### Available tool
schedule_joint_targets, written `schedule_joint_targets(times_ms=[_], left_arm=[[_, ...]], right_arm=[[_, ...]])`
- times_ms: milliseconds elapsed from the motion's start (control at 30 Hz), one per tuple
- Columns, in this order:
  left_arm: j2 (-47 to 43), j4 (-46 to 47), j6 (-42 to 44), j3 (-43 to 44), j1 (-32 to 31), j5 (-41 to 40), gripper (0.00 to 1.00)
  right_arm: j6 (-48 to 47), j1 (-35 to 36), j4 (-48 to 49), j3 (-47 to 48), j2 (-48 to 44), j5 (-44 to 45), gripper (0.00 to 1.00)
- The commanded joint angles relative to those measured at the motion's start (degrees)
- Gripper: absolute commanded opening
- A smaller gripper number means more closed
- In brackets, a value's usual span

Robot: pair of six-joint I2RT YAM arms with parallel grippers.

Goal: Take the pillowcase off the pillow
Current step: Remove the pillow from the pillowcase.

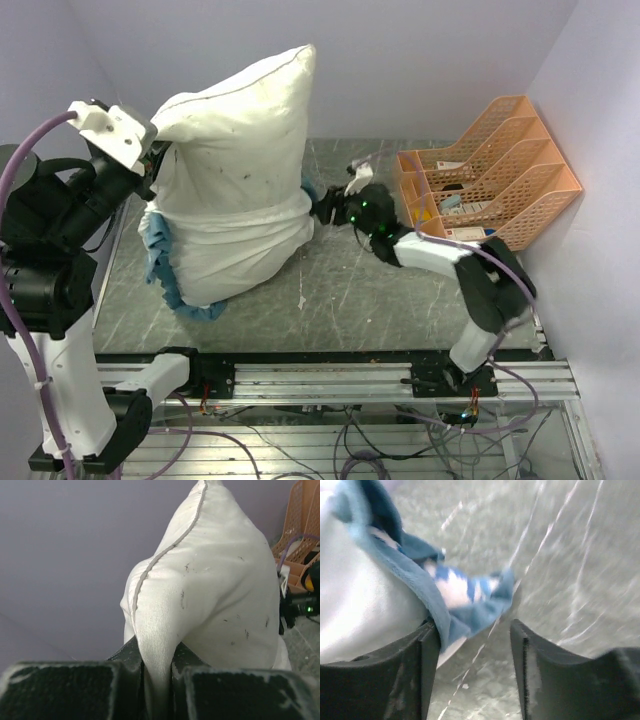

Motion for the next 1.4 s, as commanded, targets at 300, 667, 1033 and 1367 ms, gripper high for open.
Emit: schedule_joint_targets(times_ms=[300,667,1033,1367], left_arm=[[-0.27,8.72,-6.75,-4.49,0.35,11.32,0.07],[2.89,2.62,-6.56,-4.5,0.39,22.42,0.07],[2.33,-2.04,-1.52,-4.74,0.39,27.72,0.07],[-1.69,-4.15,2.33,-9.08,0.39,18.85,0.99]], right_arm=[[-27.93,1.41,-25.9,29.74,-26.15,-14.87,0.94],[-49.34,17.34,-47.87,61.31,-10.93,-21.02,0.97],[-59.24,17.34,-71.82,79.19,3.15,-27.62,0.93],[-37.94,8.25,-42.72,61.26,-3.74,-10.23,0.0]])
